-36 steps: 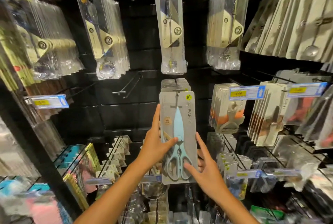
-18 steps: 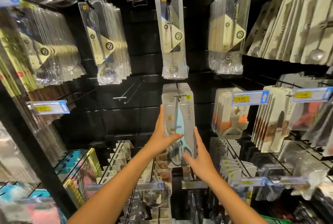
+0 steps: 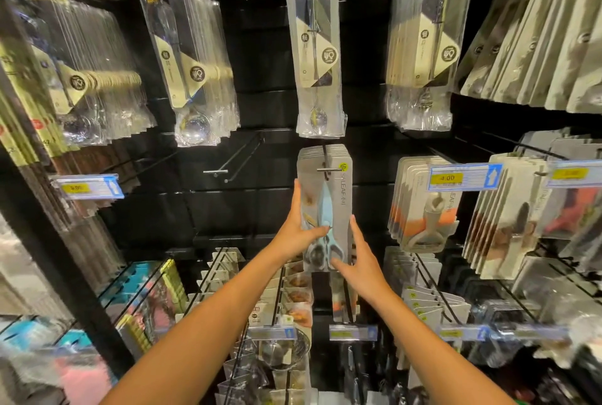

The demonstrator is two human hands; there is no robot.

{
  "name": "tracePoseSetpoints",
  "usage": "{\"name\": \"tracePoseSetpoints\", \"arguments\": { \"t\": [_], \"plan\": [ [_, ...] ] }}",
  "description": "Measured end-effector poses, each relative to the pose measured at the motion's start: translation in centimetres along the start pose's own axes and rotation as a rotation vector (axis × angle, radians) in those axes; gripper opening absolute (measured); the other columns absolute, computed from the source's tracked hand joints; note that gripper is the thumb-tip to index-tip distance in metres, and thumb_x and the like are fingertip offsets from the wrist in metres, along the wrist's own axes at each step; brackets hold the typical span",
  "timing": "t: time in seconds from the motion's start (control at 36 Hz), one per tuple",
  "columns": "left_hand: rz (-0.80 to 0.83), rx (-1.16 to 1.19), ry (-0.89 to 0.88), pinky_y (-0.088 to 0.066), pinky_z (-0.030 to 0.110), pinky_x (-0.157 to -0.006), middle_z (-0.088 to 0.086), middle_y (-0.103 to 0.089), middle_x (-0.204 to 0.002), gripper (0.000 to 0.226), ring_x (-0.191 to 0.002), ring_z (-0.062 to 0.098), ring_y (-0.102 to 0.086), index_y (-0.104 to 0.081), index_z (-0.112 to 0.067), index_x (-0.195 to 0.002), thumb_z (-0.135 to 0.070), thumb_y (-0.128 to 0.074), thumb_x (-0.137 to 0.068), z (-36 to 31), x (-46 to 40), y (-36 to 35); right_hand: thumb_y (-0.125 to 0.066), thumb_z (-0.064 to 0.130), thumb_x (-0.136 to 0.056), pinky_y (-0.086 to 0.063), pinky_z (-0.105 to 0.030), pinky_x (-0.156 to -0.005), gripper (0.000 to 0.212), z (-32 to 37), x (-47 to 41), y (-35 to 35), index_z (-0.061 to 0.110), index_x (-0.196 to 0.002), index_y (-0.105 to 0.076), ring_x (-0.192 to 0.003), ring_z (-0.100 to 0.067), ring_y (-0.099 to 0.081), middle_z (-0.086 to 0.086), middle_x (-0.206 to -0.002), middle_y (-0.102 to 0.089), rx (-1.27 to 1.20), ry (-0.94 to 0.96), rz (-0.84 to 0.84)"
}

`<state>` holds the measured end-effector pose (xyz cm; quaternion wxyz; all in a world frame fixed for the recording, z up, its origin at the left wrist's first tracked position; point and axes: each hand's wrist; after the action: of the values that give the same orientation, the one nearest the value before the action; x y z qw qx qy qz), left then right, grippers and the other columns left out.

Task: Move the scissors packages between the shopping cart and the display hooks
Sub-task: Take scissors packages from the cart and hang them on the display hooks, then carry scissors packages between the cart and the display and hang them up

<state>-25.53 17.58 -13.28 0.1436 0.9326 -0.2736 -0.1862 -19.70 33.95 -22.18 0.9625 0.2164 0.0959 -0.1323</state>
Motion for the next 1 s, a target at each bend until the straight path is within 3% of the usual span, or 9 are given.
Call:
{"name": "tracePoseSetpoints", "arguments": {
  "t": [0.08,0.17,0.31,0.42,0.56,0.67,0.81,0.92,1.0],
  "plan": [
    [-0.014,-0.019,-0.014,-0.044,0.0,-0.083,-0.03,-0.032,-0.133,0.099,-0.11,-0.033,-0.045,0.004,-0.043,-0.142,0.005,-0.066,-0.092,0.2,0.7,-0.2,-0.073,0.021,-0.091,-0.035,-0.019,-0.103,0.102,0.4,0.4,0.1,0.041,-0.159,0.0,-0.136,-0.005,-0.038,0.002,-0.157,-0.032,0.016,-0.003,-0.029],
    [-0.059,-0.16,-0.008,-0.036,-0.002,-0.098,-0.036,-0.025,-0.14,0.093,-0.119,-0.037,-0.029,-0.005,-0.041,-0.148,-0.009,-0.071,-0.093,0.8,2.4,0.1,-0.072,0.027,-0.092,-0.03,-0.026,-0.11,0.093,1.0,2.1,-0.1,0.033,-0.161,-0.009,-0.139,-0.006,-0.031,0.003,-0.155,-0.03,0.024,-0.013,-0.116],
    [-0.101,-0.445,0.055,-0.017,0.045,-0.128,-0.013,-0.003,-0.17,0.091,-0.156,0.007,-0.003,-0.004,-0.041,-0.161,-0.032,-0.068,-0.096,4.2,6.3,2.2,-0.069,0.029,-0.094,-0.029,-0.038,-0.123,0.07,0.5,4.9,-1.8,0.035,-0.153,-0.032,-0.147,-0.008,-0.028,0.01,-0.157,-0.031,0.146,0.09,-0.029],
    [-0.086,-0.603,0.057,-0.015,0.047,-0.128,-0.02,0.001,-0.169,0.078,-0.157,0.007,0.004,-0.011,-0.044,-0.16,-0.036,-0.06,-0.1,6.6,11.0,4.5,-0.065,0.027,-0.097,-0.025,-0.021,-0.118,0.058,1.2,6.2,-3.9,0.032,-0.15,-0.042,-0.144,0.0,-0.03,0.019,-0.151,-0.037,0.248,0.212,0.114],
    [-0.074,-0.913,-0.026,-0.02,0.042,-0.127,-0.011,-0.015,-0.169,0.068,-0.157,0.013,-0.008,-0.026,-0.031,-0.16,-0.033,-0.06,-0.1,8.6,19.1,8.5,-0.059,0.03,-0.101,-0.021,-0.023,-0.122,0.053,2.2,7.5,-8.5,0.034,-0.151,-0.041,-0.143,0.003,-0.025,0.027,-0.148,-0.032,0.332,0.355,0.337],
    [-0.09,-1.029,0.063,-0.021,0.043,-0.126,-0.006,-0.02,-0.168,0.064,-0.157,0.021,-0.014,-0.027,-0.028,-0.16,-0.038,-0.053,-0.102,9.4,26.7,11.8,-0.054,0.035,-0.103,-0.013,-0.022,-0.122,0.052,3.9,8.8,-14.0,0.041,-0.151,-0.037,-0.146,0.005,-0.019,0.027,-0.154,-0.031,0.351,0.475,0.526],
    [-0.11,-1.102,0.325,-0.029,0.053,-0.121,0.0,-0.026,-0.167,0.061,-0.154,0.029,-0.024,-0.031,-0.029,-0.159,-0.053,-0.036,-0.103,11.2,37.9,14.7,-0.077,0.019,-0.085,-0.035,-0.033,-0.115,0.051,5.9,12.5,-22.7,0.024,-0.134,-0.063,-0.133,-0.011,-0.047,0.004,-0.138,-0.063,0.238,0.707,0.615],
    [-0.181,-1.125,0.535,-0.049,0.058,-0.104,0.01,-0.048,-0.155,0.059,-0.142,0.038,-0.045,-0.043,-0.024,-0.152,-0.055,-0.034,-0.102,12.0,47.1,16.8,-0.062,0.042,-0.091,-0.035,-0.036,-0.118,0.051,8.0,15.7,-29.8,0.023,-0.139,-0.061,-0.137,-0.014,-0.049,0.007,-0.142,-0.059,0.265,0.701,0.818],
    [-0.276,-1.092,0.668,-0.049,0.057,-0.105,0.011,-0.05,-0.153,0.062,-0.139,0.037,-0.049,-0.044,-0.023,-0.149,-0.058,-0.024,-0.103,11.7,53.8,18.1,-0.055,0.049,-0.094,-0.032,-0.036,-0.121,0.056,9.9,18.4,-35.1,0.028,-0.145,-0.052,-0.142,-0.012,-0.041,0.01,-0.149,-0.051,0.329,0.746,0.962]
  ]
}}
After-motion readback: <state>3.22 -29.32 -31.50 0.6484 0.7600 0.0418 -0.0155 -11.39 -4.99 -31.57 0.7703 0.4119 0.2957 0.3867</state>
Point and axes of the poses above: each hand's wrist, its own x-axis away from the middle knuckle, its own y-axis out of the back of the hand, z = x × y
